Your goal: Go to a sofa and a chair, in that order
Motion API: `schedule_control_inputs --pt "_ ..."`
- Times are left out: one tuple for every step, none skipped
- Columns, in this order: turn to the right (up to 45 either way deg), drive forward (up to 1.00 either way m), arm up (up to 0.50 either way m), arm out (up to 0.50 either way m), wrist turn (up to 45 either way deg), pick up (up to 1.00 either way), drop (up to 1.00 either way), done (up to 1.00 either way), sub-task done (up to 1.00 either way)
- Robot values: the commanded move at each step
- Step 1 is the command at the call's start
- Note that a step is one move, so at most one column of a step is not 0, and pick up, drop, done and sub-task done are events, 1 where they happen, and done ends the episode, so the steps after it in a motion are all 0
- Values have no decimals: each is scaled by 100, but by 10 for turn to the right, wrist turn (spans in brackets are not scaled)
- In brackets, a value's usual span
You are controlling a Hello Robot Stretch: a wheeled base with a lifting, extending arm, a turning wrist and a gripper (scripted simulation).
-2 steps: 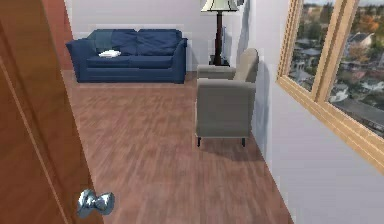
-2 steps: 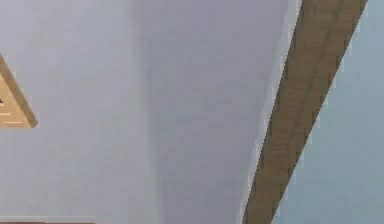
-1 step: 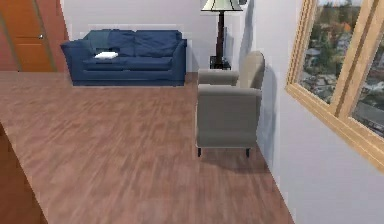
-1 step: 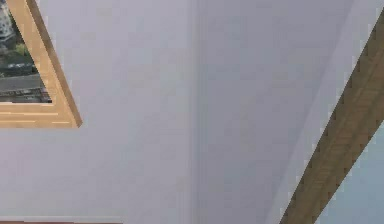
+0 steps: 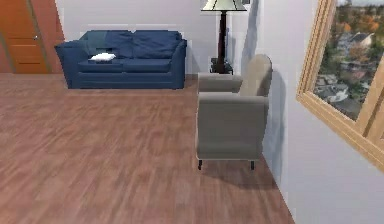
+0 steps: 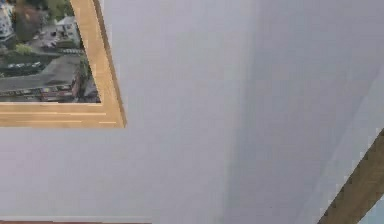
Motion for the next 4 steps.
schedule_control_inputs --pt "210 0 0 0 0 0 0 0 0" --pt "0 35 0 0 0 0 0 0 0" --pt "-450 0 0 0 0 0 0 0 0" --pt "0 100 0 0 0 0 0 0 0"
